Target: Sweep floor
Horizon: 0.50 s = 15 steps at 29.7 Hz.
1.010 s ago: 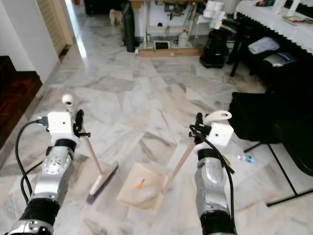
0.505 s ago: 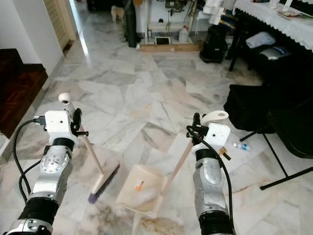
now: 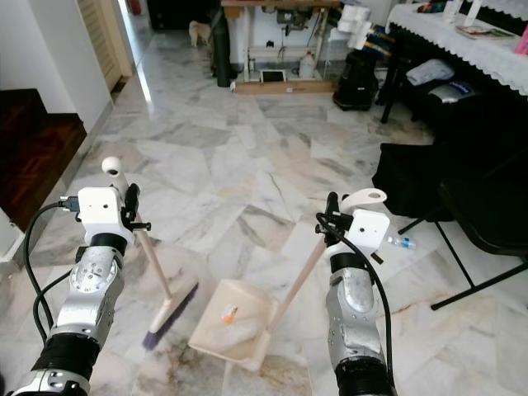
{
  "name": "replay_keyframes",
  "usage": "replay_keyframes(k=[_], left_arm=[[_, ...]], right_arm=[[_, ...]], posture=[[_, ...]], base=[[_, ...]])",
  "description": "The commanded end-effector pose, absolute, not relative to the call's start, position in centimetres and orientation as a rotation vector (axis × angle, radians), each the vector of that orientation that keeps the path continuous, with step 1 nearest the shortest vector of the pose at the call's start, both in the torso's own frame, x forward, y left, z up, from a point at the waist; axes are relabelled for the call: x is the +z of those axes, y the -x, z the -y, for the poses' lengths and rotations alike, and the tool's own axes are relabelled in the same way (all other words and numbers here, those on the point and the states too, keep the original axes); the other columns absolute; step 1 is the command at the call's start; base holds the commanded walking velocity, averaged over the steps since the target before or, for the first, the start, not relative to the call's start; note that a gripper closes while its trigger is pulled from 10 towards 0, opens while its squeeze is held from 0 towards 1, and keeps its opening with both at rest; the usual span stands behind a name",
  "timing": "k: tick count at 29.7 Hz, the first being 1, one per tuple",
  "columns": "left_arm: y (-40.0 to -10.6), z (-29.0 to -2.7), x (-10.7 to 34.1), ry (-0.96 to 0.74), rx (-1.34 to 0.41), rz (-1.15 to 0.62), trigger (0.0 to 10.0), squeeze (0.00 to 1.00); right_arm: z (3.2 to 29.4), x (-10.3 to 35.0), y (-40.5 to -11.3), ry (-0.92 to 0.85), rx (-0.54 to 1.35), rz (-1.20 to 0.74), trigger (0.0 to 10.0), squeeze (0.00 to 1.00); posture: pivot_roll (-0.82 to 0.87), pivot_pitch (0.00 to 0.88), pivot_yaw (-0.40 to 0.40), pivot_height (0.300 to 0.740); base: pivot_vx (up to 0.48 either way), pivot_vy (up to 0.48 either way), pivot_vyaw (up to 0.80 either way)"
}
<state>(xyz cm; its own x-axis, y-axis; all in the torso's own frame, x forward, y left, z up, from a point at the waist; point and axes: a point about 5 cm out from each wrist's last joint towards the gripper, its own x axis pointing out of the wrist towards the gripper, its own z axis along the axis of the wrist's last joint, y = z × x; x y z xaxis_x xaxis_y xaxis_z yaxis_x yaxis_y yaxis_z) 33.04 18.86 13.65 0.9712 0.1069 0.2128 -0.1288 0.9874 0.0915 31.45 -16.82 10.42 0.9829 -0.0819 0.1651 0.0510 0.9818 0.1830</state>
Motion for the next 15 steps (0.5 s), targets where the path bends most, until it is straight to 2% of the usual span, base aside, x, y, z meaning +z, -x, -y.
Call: replay_keyframes(k=[1,3,6,8,15], left_arm=[[-33.31,-19.00,14.84,-0.104,0.130,0.249,10.0,0.00],[-33.30,-19.01,14.84,-0.104,0.130,0.249,10.0,0.00],[-33.30,-19.06,14.85,-0.106,0.131,0.248,10.0,0.00],[-33.31,-19.10,14.84,-0.107,0.132,0.248,10.0,0.00],[-33.34,-19.17,14.85,-0.105,0.136,0.246,10.0,0.00]], right_arm=[[16.76,12.01,-31.85,-0.176,-0.065,0.246,10.0,0.00],[16.83,12.07,-31.81,-0.167,-0.069,0.252,10.0,0.00],[16.85,12.15,-31.78,-0.157,-0.067,0.258,10.0,0.00],[16.73,11.98,-31.81,-0.204,-0.065,0.248,10.0,0.00],[16.77,11.99,-31.83,-0.188,-0.061,0.246,10.0,0.00]], posture=[[0.01,0.000,0.001,0.740],[0.01,0.000,0.001,0.740],[0.00,0.000,0.001,0.740],[0.01,0.000,0.001,0.740],[0.01,0.000,0.002,0.740]], base=[[0.000,0.285,0.00],[0.000,0.276,0.00],[0.000,0.265,0.80],[0.000,0.285,0.00],[0.000,0.257,0.00]])
